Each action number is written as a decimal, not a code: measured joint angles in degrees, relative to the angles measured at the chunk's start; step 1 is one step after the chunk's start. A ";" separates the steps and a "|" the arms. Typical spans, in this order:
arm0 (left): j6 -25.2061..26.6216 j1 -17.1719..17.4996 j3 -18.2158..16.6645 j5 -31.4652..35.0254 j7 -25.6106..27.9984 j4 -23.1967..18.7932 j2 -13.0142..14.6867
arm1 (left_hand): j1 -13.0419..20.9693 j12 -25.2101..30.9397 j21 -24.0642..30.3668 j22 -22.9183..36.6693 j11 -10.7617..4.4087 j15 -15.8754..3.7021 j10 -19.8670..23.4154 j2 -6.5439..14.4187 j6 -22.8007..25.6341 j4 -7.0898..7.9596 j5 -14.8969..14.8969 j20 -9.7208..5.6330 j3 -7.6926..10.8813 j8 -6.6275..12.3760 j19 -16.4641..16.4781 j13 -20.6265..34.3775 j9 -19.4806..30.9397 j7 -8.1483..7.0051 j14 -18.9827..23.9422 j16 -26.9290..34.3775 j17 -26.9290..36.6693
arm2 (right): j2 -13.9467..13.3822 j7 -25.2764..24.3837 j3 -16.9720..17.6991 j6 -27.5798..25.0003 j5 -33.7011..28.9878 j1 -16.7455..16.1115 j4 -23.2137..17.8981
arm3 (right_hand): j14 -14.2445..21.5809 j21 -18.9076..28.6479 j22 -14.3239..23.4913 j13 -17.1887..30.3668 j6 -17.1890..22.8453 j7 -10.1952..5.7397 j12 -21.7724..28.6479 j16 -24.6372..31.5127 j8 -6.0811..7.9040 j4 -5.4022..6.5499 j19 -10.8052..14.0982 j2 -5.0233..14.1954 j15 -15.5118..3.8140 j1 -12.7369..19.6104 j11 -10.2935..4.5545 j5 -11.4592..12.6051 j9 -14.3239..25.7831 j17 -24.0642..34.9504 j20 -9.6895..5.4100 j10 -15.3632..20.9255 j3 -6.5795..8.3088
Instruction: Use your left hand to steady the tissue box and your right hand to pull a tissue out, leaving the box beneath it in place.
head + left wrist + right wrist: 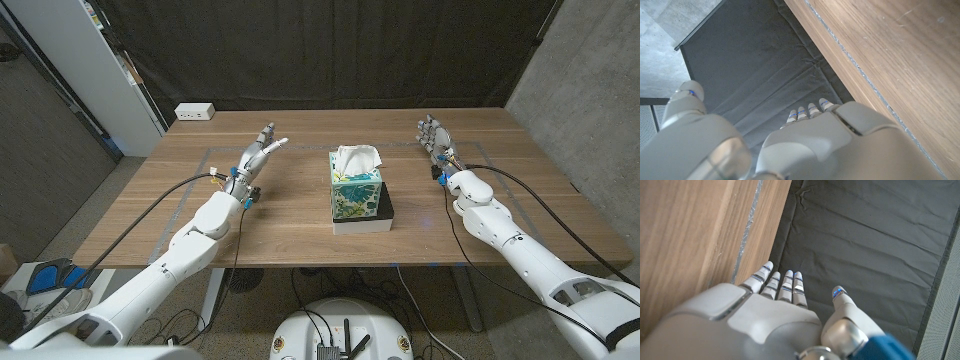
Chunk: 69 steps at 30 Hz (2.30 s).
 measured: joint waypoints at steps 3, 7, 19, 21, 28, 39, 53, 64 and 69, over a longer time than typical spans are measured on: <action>0.00 1.05 -0.17 0.20 0.16 -1.39 0.41 | 0.06 0.00 0.00 0.00 0.00 0.00 0.00 0.07 0.00 0.17 0.07 0.00 -0.29 0.00 0.00 0.00 0.00 0.00 0.00 0.00 0.00 | -0.05 -0.16 0.03 0.01 0.00 -0.15 -0.17 | 0.00 0.00 0.00 0.00 0.00 0.00 0.00 0.00 0.00 0.00 0.00 0.00 0.00 0.00 0.00 0.00 0.00 0.00 0.00 0.00 0.00; 0.00 1.88 -0.37 0.45 0.48 -2.46 0.66 | 0.06 0.00 0.00 0.00 0.00 0.00 0.00 0.06 0.00 0.16 0.47 0.00 -0.77 0.00 0.00 0.00 0.00 0.00 0.00 0.00 0.00 | -0.07 -0.31 0.07 0.00 0.00 -0.26 -0.40 | 0.00 0.00 0.00 0.00 0.00 0.00 0.00 0.00 0.00 0.00 0.00 0.00 0.00 0.00 0.00 0.00 0.00 -0.23 0.00 0.00 0.00; 0.71 5.15 -1.46 1.41 1.42 -6.96 2.29 | 0.06 0.00 0.00 0.00 0.00 0.00 0.00 0.06 0.00 0.39 0.96 0.00 -1.46 0.00 0.00 0.00 0.00 0.00 0.00 0.00 0.00 | -0.14 -0.61 0.19 0.06 -0.01 -0.62 -0.82 | 0.00 0.00 0.00 0.00 0.00 0.00 0.00 -0.41 0.00 0.01 0.00 0.00 0.00 0.00 0.00 0.00 0.00 -0.27 0.00 0.00 0.00; 0.93 5.85 -1.65 1.56 1.54 -7.87 2.64 | 0.06 0.00 0.00 0.00 0.00 0.00 0.00 0.06 0.00 0.39 0.96 0.00 -1.46 0.00 0.00 0.00 0.00 0.00 0.00 0.00 0.00 | -0.14 -0.73 0.21 0.07 -0.01 -0.72 -0.92 | 0.00 0.00 0.00 0.00 0.00 0.00 0.00 -0.41 0.00 0.01 0.00 0.00 0.00 0.00 0.00 0.00 0.00 -0.27 0.00 0.00 0.00; 1.61 7.42 -2.07 1.84 1.56 -9.99 3.69 | 0.37 0.00 0.00 0.28 0.00 0.00 0.00 0.37 0.00 0.50 1.46 0.00 -2.05 0.00 0.00 0.00 -0.01 -0.01 0.00 -0.01 -0.01 | -0.18 -0.98 0.26 0.12 -0.06 -0.93 -1.34 | 0.00 0.00 0.00 0.00 0.00 0.00 0.00 -0.41 0.00 0.01 0.00 0.00 0.00 0.00 0.00 0.00 0.00 -0.26 0.00 0.00 0.00; 1.84 9.97 -2.85 2.35 1.87 -12.49 4.81 | 0.36 0.00 0.00 0.28 0.31 0.62 0.31 0.37 0.00 0.50 1.89 0.00 -2.86 0.00 0.00 0.00 -0.01 -0.01 0.01 -0.02 -0.01 | -0.38 -1.75 0.35 0.06 -0.28 -1.46 -2.40 | 0.00 0.00 0.00 0.00 0.00 0.00 0.00 -0.41 0.00 -0.22 0.00 0.00 0.00 0.00 0.00 0.00 0.00 -0.26 0.00 0.00 -0.23; 1.74 12.78 -3.64 2.83 2.21 -15.03 5.68 | 0.59 0.00 0.00 0.27 0.31 0.62 0.31 0.59 0.00 0.71 2.64 0.00 -3.84 0.00 0.00 0.00 -0.01 -0.01 0.01 -0.02 -0.01 | -0.97 -3.19 0.73 -0.44 -0.55 -2.81 -4.76 | 0.00 0.00 0.00 0.00 0.00 0.00 0.00 -0.41 0.00 -0.22 0.00 0.00 0.00 0.00 0.00 0.00 0.00 -0.25 0.00 0.00 -0.23; 1.51 14.82 -4.02 3.15 2.18 -16.56 6.39 | 0.59 0.00 0.00 0.27 0.31 0.62 0.31 0.59 0.00 0.94 3.17 0.00 -4.55 0.00 0.00 -0.01 -0.01 -0.01 0.01 -0.03 -0.01 | -1.13 -4.04 0.79 -0.84 -0.77 -3.37 -5.84 | 0.00 0.00 0.00 0.00 0.00 0.00 0.00 -0.41 0.00 -0.22 0.00 0.00 0.00 0.00 0.00 0.00 0.00 -0.25 0.00 0.00 -0.23; 1.22 15.65 -4.17 3.53 2.16 -17.19 6.65 | 0.60 0.22 0.00 0.26 0.31 0.61 0.31 0.60 0.00 1.13 3.18 0.00 -4.74 0.00 0.00 -0.01 -0.01 -0.01 0.01 -0.03 -0.01 | -1.34 -4.52 0.85 -1.04 -0.98 -3.76 -6.63 | 0.00 0.00 0.00 0.00 0.00 0.00 0.00 -0.41 0.00 -0.39 0.00 0.00 0.00 0.00 0.00 0.00 0.00 -0.25 0.00 0.00 -0.05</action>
